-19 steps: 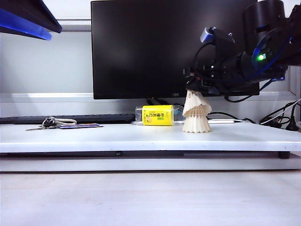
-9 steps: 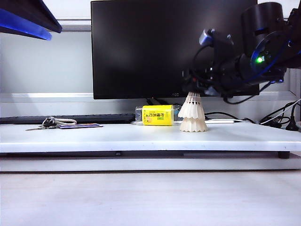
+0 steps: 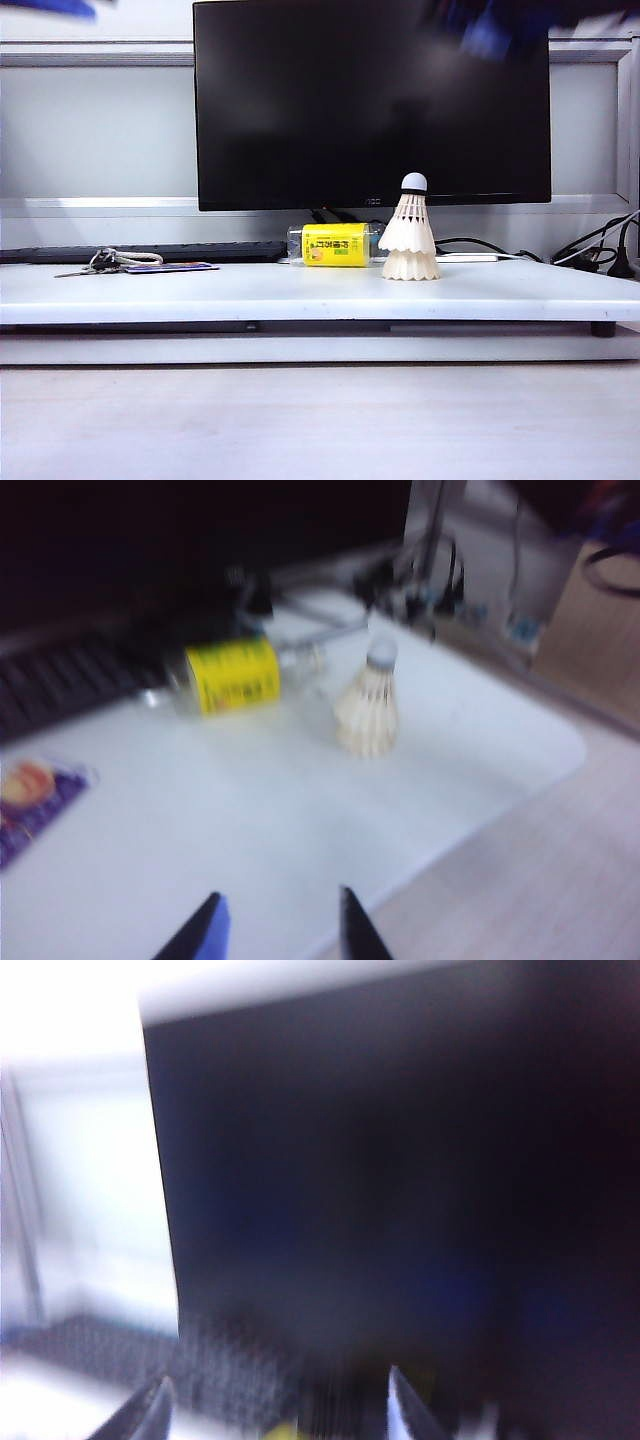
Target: Stack the badminton balls on the table vertically.
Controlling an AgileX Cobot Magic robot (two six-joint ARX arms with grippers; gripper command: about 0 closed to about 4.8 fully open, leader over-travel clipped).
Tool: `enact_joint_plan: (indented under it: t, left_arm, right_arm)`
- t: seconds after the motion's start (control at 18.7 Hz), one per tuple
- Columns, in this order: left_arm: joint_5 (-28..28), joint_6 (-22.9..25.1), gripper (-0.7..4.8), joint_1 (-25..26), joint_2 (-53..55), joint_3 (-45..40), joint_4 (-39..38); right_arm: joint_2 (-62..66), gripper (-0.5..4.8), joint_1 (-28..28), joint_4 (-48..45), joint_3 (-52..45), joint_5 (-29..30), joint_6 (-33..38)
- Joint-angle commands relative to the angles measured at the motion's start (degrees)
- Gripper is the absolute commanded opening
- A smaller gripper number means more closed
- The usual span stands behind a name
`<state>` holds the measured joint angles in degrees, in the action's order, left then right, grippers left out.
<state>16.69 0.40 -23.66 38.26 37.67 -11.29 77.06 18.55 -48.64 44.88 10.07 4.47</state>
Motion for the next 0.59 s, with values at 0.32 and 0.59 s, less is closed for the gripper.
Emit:
enact_joint_plan:
  t: [0.32, 0.59]
  left_arm:
    - [-4.22, 0.24, 1.52, 0.31, -25.27, 0.15, -10.69]
    - [-5.46, -2.82, 1.44, 0.28, -36.96, -4.83, -15.43]
  right_arm:
    - [-40.11, 1.14, -2.01, 30.36, -10.56, -2.58, -3.48]
    - [-64.11, 1.12, -1.99, 55.19, -17.42, -2.89, -3.15]
